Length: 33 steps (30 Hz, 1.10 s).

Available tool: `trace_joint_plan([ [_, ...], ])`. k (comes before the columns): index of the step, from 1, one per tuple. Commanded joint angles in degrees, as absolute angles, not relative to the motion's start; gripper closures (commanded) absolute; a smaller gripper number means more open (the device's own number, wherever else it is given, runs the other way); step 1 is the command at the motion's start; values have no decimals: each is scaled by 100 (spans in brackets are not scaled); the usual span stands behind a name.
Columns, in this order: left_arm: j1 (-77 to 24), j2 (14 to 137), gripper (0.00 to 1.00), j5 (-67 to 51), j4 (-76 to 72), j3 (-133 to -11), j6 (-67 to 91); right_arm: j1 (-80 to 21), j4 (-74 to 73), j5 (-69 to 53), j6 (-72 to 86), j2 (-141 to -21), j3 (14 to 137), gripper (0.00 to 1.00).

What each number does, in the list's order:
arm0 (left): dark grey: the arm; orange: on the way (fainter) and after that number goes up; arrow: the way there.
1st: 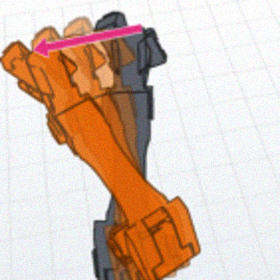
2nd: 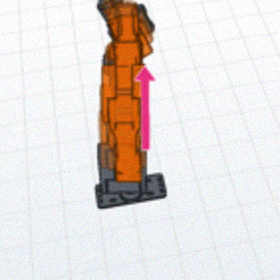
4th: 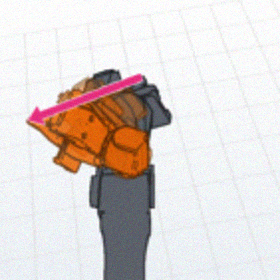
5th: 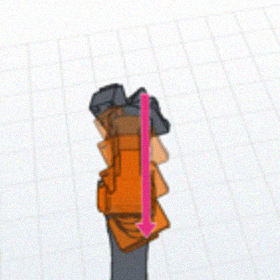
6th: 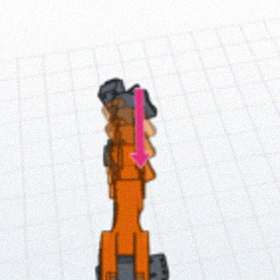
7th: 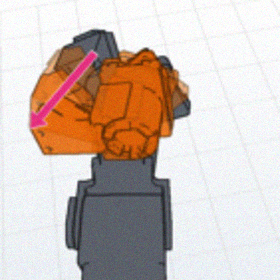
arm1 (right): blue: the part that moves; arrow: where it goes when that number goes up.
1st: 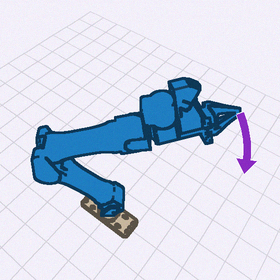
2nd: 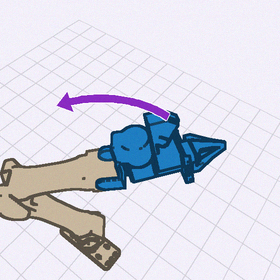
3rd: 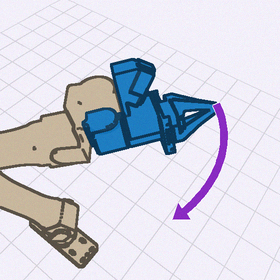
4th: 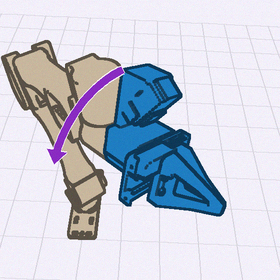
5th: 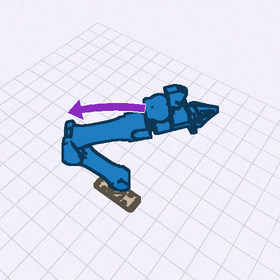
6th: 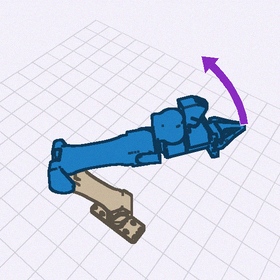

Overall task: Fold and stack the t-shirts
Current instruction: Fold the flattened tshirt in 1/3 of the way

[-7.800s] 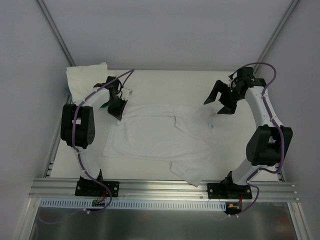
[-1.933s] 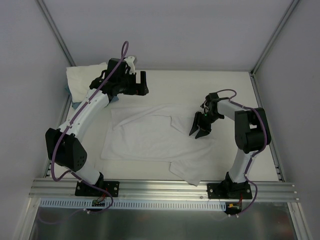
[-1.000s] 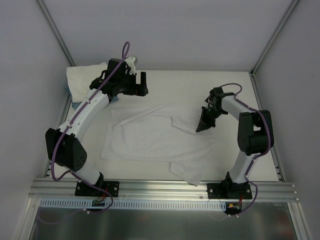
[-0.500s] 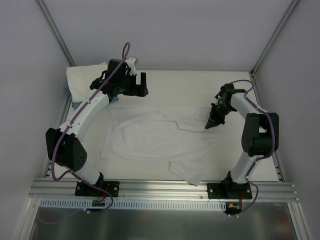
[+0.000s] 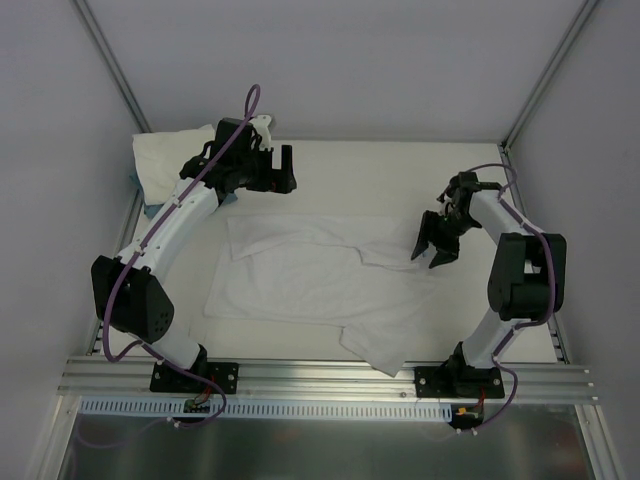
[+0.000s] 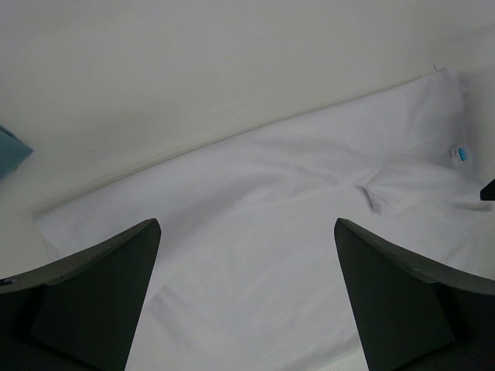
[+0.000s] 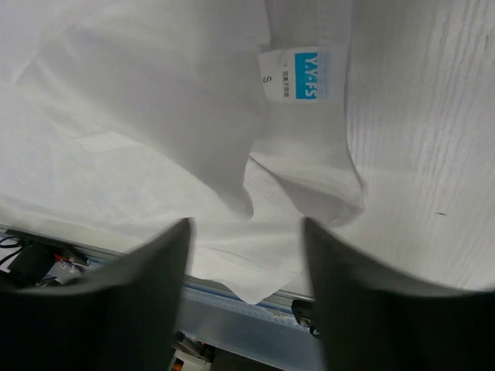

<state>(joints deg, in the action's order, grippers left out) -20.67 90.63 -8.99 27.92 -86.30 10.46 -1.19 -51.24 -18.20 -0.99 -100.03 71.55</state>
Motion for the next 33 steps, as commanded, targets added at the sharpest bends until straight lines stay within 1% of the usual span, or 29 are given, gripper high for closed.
trace_joint_plan([
  [1, -2118, 9009, 1, -1063, 2681, -8701, 1002, -70, -5361, -1600, -193, -9712, 7102, 8],
  [2, -2109, 9000, 1, -1072, 2681, -8701, 993, -70, -5344, -1574, -193, -9686, 7102, 1],
  [5, -2109, 8877, 1, -1072, 2602, -8561, 923, -70, -5361, -1451, -167, -9633, 7172, 0],
  [9, -2031, 8535, 1, -1230, 2312, -8070, 834, -70, -5361, -1161, -132, -9405, 7189, 0],
  [10, -1935, 8482, 1, -1622, 2320, -7955, 870, -70, -5387, -1099, -149, -9309, 7189, 1],
  [12, -1592, 8324, 1, -2002, 2408, -7553, 984, -70, -5440, -1055, -184, -9194, 7155, 0],
  [13, -1478, 8219, 1, -2195, 2443, -7350, 1019, -70, -5432, -1063, -185, -9115, 7111, 0],
  [14, -1285, 8096, 1, -2397, 2409, -6887, 1063, -79, -5423, -1081, -185, -8932, 6971, 1],
  [16, -1178, 7770, 1, -2487, 2530, -6541, 1213, -70, -5405, -1256, -123, -8772, 6821, 1],
  [18, -1169, 7778, 1, -2470, 2811, -6311, 1257, -88, -5274, -1536, -62, -8517, 6540, 1],
  [20, -1169, 7936, 3, -2548, 3251, -6328, 1265, -114, -5098, -1783, -17, -8412, 6382, 1],
  [23, -1169, 8401, 4, -2768, 3689, -6616, 1440, -455, -4983, -2214, 176, -8534, 6433, 1],
  [26, -1169, 9094, 1, -3049, 4163, -7012, 1564, -842, -5001, -2381, 141, -8998, 6618, 0],
  [28, -1195, 9289, 1, -3067, 4385, -7171, 1600, -966, -4870, -2460, 167, -9157, 6574, 0],
  [33, -1213, 9869, 1, -2778, 4904, -7417, 1635, -1134, -4720, -2672, 141, -9859, 6513, 1],
])
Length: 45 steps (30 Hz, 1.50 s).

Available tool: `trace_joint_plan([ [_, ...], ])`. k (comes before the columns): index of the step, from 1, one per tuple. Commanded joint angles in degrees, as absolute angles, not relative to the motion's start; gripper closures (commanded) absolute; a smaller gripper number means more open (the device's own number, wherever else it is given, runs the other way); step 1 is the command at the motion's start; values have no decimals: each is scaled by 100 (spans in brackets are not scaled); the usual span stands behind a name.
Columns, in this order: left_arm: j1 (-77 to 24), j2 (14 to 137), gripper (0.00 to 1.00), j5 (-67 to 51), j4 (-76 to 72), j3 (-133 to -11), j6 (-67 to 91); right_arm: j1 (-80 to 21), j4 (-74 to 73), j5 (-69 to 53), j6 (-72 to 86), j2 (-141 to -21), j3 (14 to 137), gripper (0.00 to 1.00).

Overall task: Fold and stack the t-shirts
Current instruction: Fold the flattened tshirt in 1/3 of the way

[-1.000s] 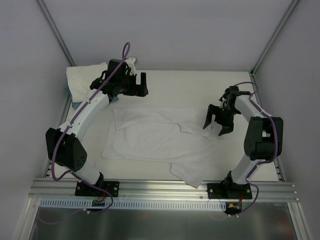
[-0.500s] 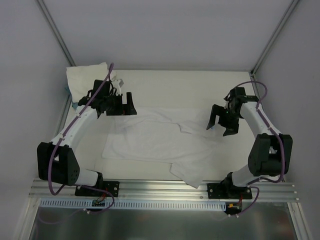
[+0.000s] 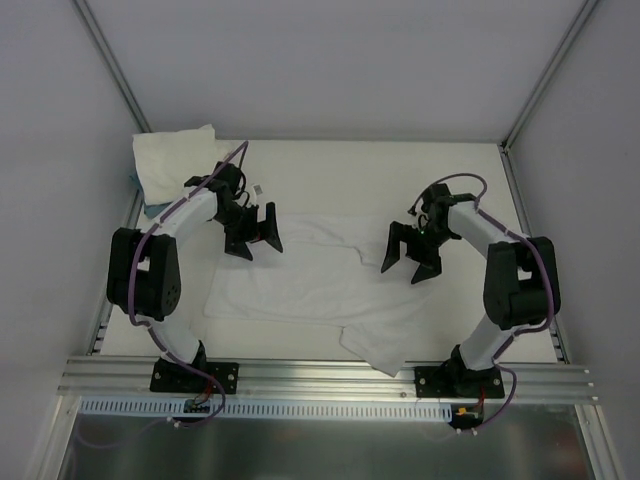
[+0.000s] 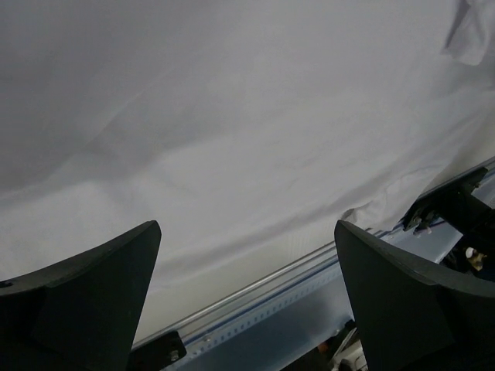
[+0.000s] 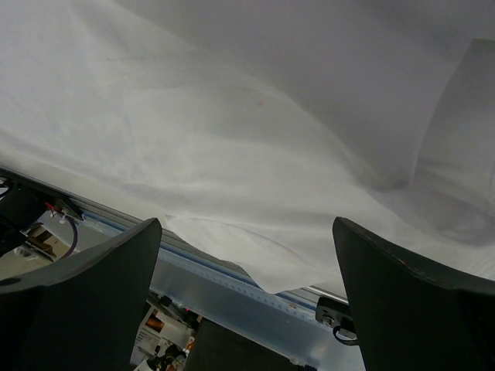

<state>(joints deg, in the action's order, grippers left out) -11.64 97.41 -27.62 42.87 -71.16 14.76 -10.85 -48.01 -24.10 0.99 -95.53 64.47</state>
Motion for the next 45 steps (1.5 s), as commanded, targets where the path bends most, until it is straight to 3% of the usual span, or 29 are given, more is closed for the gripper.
trace_joint_plan([
  [1, -1222, 9940, 1, -2621, 4956, -7548, 1661, -1151, -4694, -2681, 132, -9931, 6495, 1],
  [45, -1424, 12805, 1, -1714, 5766, -9807, 2118, -1178, -5080, -2391, 220, -11891, 8199, 1],
])
